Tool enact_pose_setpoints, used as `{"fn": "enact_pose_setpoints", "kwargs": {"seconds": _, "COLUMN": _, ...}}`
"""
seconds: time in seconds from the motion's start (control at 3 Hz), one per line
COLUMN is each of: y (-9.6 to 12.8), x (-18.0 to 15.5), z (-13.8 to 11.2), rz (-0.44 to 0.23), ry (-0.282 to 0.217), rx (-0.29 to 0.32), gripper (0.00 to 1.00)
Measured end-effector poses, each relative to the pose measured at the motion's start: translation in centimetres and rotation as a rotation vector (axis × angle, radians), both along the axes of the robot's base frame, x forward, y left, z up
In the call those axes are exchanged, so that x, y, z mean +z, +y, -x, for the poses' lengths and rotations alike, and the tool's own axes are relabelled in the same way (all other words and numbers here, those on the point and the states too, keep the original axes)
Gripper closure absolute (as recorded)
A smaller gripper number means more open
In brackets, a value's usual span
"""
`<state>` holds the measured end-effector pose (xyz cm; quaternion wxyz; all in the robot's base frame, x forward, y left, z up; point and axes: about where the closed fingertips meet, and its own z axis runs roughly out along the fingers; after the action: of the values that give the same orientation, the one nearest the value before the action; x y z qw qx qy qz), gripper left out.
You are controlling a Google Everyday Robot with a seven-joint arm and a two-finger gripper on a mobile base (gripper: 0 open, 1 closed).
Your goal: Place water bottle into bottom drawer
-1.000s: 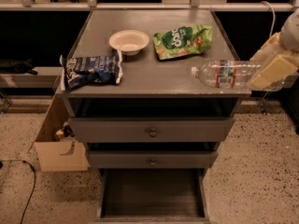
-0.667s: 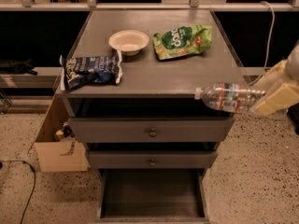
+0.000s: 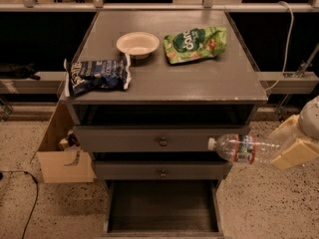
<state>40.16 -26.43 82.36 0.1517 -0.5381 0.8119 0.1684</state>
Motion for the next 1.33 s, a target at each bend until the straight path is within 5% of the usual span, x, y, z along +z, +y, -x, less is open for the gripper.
{"fn": "enact_pose_setpoints", "kwargs": {"seconds": 0.67, "y": 0.9, "x": -3.5, "z": 1.0, "rz": -0.018, "ry": 0.047, "rx": 0.016, "gripper": 1.0}}
{"fn": "enact_pose_setpoints", "kwargs": {"seconds": 1.0, "y": 1.7, "x": -9.0, "z": 2.2, "rz": -0.022, "ry": 0.13, "rx": 0.023, "gripper": 1.0}}
{"fn": "enact_pose_setpoints", "kwargs": {"seconds": 1.33, "y": 3.1, "x": -17.8, "z": 3.5, "rz": -0.02, "ry": 0.259, "rx": 0.028, "gripper": 1.0}}
